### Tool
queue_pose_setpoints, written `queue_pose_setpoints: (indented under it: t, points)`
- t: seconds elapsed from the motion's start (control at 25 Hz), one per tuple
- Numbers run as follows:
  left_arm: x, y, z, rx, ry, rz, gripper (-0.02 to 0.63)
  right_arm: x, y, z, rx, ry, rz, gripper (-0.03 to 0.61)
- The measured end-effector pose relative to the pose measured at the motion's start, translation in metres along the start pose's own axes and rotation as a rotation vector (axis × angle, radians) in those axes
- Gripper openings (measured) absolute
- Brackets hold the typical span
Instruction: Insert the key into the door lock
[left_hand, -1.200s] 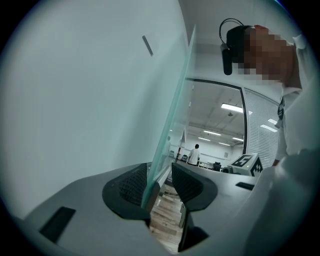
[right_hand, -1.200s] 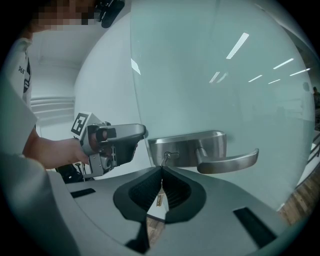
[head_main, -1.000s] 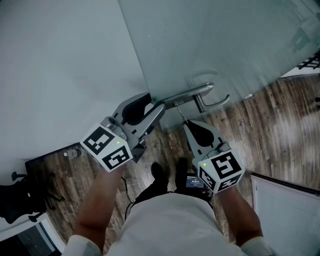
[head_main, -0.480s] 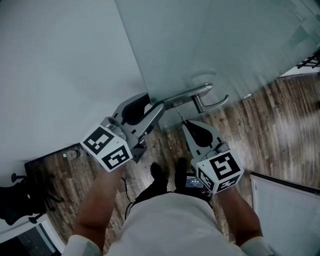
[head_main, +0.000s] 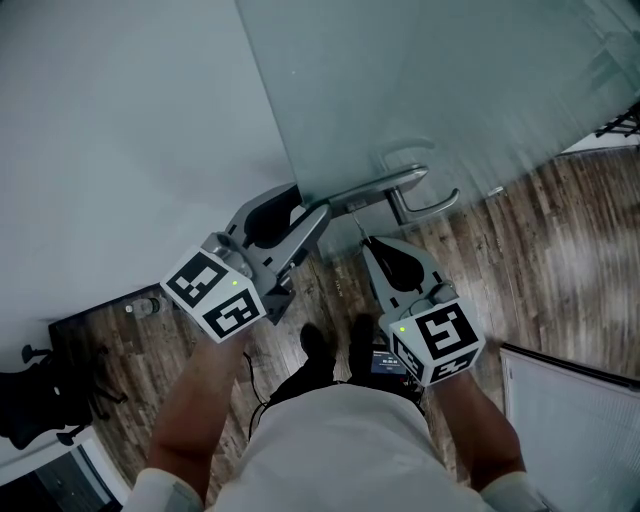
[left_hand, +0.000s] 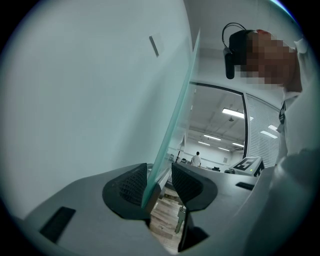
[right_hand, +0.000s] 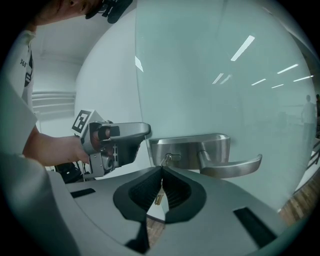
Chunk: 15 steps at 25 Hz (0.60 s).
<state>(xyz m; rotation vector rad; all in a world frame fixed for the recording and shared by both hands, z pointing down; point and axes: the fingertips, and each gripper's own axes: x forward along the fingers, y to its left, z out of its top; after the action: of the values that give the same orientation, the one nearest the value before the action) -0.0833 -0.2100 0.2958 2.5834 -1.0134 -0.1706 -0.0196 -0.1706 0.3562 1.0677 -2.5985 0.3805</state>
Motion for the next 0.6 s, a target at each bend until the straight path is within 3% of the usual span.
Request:
queue_pose_setpoints:
  t: [0.6]
  points:
    - [-0.0006, 0.0005, 0.0002, -0.017, -0.019, 0.001, 0.149, 0.0043, 0.0010, -0.0008, -0.003, 0.007, -0.006, 0.017]
